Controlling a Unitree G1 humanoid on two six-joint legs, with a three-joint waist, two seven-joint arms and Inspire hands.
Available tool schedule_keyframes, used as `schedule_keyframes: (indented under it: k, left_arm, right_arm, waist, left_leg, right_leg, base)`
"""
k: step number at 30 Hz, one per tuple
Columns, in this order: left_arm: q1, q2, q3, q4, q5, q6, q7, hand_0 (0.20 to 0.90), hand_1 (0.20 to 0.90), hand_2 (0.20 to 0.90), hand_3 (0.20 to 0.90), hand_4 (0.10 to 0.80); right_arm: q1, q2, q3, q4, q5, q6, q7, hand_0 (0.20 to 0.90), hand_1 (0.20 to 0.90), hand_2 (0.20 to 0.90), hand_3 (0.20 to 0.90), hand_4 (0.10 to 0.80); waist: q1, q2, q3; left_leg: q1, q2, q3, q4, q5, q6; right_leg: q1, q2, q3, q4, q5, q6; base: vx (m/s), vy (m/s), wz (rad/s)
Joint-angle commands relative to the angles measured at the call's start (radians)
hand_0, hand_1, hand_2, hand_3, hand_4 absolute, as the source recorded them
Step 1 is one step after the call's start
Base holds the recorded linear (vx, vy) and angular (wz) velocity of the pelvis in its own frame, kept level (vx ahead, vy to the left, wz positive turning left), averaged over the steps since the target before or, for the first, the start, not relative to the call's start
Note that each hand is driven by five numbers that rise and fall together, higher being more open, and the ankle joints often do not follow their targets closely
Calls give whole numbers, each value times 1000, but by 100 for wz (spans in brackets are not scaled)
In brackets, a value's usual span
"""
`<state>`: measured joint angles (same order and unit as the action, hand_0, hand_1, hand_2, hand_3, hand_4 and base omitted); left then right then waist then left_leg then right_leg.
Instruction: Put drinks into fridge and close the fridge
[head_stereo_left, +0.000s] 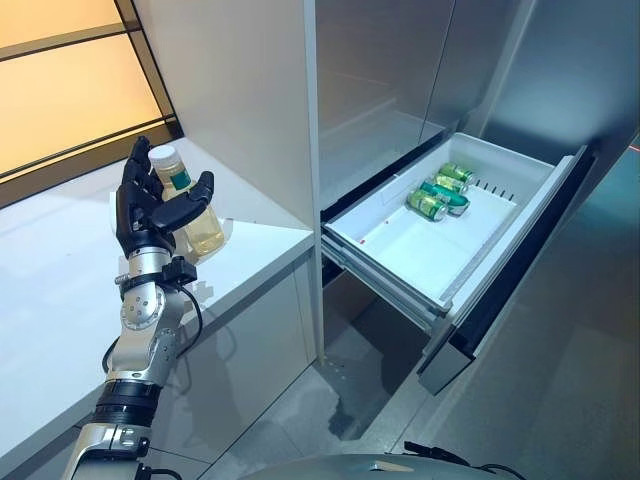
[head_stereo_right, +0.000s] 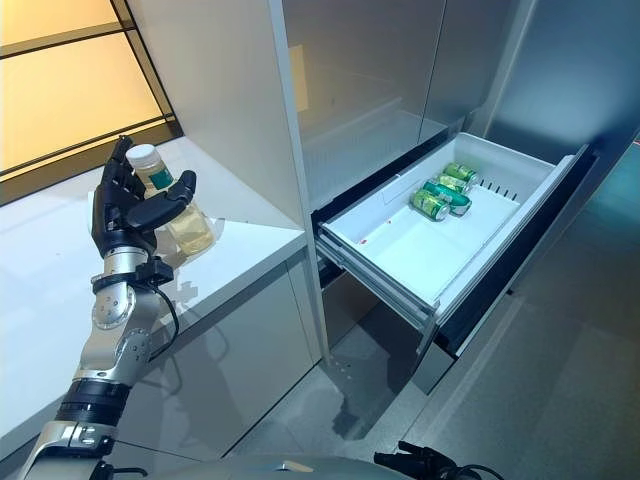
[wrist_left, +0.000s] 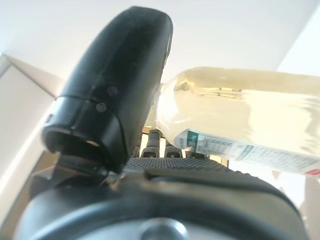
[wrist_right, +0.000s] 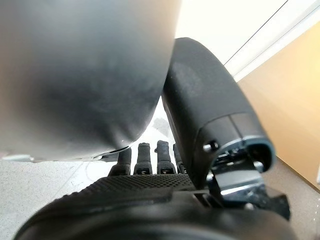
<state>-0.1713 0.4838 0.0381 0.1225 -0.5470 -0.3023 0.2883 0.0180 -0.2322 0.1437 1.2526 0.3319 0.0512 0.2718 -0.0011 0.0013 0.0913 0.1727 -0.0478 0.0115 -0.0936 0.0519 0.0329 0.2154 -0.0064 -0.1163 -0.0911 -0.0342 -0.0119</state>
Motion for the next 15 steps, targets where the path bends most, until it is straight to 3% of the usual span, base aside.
schedule_keyframes:
  k: [1, 15]
  left_arm:
    - [-165, 76, 35, -74, 76, -82, -15, 900, 900, 900, 900, 800]
    - [-161, 139, 19, -15, 174, 55, -3, 900, 900, 900, 900, 800]
  right_arm:
    - [-15, -24, 23, 38, -25, -12, 28, 900, 900, 900, 900, 800]
    - [-18, -31, 20, 34, -17, -9, 26, 900, 900, 900, 900, 800]
  waist:
    - [10, 36, -27]
    - [10, 44, -27]
  left_leg:
    - [26, 0, 18, 6, -123, -8]
    - [25, -3, 15, 6, -120, -6]
  right_leg:
    - [-43, 6, -14, 91, -73, 49]
    - [-44, 7, -3, 84, -67, 53]
  base:
    - [0, 0, 0]
    - [0, 0, 0]
